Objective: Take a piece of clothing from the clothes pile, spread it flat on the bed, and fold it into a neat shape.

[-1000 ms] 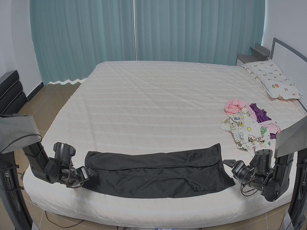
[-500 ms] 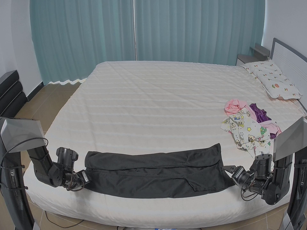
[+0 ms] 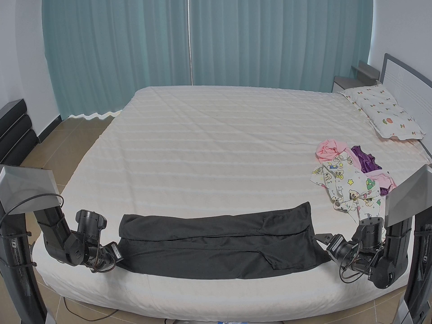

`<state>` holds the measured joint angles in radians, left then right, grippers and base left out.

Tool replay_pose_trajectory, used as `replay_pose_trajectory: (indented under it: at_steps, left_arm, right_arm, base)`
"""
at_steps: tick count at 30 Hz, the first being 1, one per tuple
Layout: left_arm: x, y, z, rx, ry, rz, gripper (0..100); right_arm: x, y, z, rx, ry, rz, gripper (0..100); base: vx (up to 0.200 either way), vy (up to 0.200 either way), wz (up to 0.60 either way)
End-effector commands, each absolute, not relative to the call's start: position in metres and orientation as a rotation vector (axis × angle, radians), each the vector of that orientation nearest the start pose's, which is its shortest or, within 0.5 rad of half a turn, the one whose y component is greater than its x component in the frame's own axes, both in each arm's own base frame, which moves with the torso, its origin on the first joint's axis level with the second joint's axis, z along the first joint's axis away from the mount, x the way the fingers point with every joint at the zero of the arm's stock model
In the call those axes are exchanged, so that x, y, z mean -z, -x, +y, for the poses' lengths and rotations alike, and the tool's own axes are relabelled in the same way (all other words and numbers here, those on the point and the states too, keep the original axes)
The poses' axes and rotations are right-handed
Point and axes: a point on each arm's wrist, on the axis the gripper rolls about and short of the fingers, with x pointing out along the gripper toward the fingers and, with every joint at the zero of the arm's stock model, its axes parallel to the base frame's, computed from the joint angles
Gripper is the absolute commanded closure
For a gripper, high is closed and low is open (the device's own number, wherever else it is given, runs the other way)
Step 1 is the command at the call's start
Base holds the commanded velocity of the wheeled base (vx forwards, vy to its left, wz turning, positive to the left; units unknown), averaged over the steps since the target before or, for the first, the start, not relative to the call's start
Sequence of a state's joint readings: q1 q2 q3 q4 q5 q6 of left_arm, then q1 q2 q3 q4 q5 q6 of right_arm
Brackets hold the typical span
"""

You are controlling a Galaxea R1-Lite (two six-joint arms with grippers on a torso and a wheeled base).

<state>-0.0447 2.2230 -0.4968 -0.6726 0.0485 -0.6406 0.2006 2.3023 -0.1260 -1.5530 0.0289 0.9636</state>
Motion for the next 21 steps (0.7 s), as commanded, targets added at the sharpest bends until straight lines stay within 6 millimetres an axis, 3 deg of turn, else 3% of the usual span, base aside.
replay_pose_trajectory:
  at_steps: [1,11,12,18,21]
  left_arm:
    - [0.034,-0.276,-0.010,-0.345,0.532,1.016,100]
    - [0.036,-0.270,-0.009,-0.359,0.523,1.030,100]
    - [0.035,-0.271,-0.010,-0.359,0.527,1.026,0]
    - [0.024,-0.278,-0.008,-0.338,0.549,0.975,0]
    - [0.010,-0.284,-0.007,-0.319,0.561,0.918,0]
  right_arm:
    - [0.023,-0.242,0.050,0.088,-0.876,0.665,0]
    - [0.023,-0.242,0.050,0.089,-0.875,0.668,0]
    - [0.023,-0.242,0.050,0.090,-0.877,0.668,0]
    - [0.024,-0.241,0.050,0.091,-0.875,0.671,0]
    - [0.023,-0.241,0.050,0.091,-0.875,0.671,0]
  base:
    - [0.000,0.000,0.00]
    - [0.000,0.000,0.00]
    - [0.000,0.000,0.00]
    - [0.000,0.000,0.00]
    - [0.000,0.000,0.00]
